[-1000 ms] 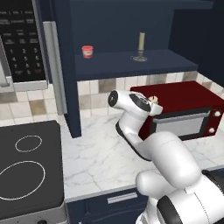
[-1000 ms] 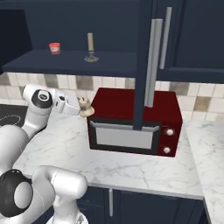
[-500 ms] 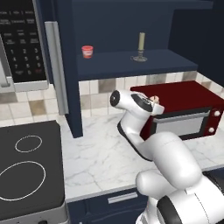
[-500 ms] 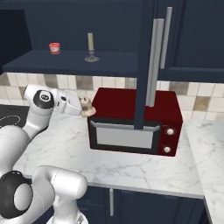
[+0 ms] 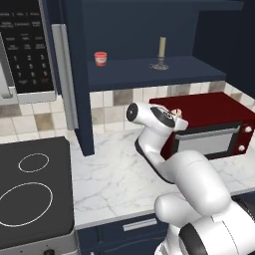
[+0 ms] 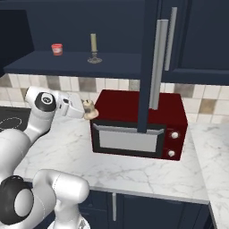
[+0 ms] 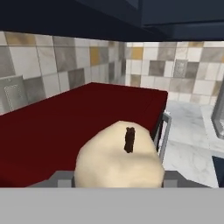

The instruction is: Pick the candle and candle from the dining table and place them in the open cabinet. Close the cabinet after placing the objects.

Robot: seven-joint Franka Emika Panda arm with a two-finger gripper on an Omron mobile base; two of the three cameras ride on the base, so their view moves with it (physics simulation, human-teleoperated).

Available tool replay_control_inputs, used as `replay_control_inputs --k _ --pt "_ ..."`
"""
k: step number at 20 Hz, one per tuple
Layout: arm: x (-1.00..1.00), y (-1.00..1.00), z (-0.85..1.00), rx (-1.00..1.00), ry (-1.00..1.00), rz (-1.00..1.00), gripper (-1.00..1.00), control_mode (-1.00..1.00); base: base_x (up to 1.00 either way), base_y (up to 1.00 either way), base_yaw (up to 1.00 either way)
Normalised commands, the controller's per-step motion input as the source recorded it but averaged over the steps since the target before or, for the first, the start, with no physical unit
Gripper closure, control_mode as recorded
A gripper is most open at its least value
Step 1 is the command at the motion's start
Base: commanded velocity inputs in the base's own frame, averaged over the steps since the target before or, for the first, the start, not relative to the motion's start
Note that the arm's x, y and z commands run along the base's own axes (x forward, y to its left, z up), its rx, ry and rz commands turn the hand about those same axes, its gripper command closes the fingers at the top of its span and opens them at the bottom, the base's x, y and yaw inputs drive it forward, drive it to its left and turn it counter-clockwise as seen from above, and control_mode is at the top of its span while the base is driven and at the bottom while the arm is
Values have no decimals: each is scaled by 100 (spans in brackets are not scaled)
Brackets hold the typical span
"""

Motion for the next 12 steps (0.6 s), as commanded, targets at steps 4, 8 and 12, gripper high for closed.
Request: replay_control_inputs --k 4,8,12 --pt "0 -1 18 0 -6 6 100 -100 0 0 0" --pt "0 -2 35 0 -5 10 100 -100 0 0 0" --pt "0 0 39 0 0 9 100 -100 0 0 0"
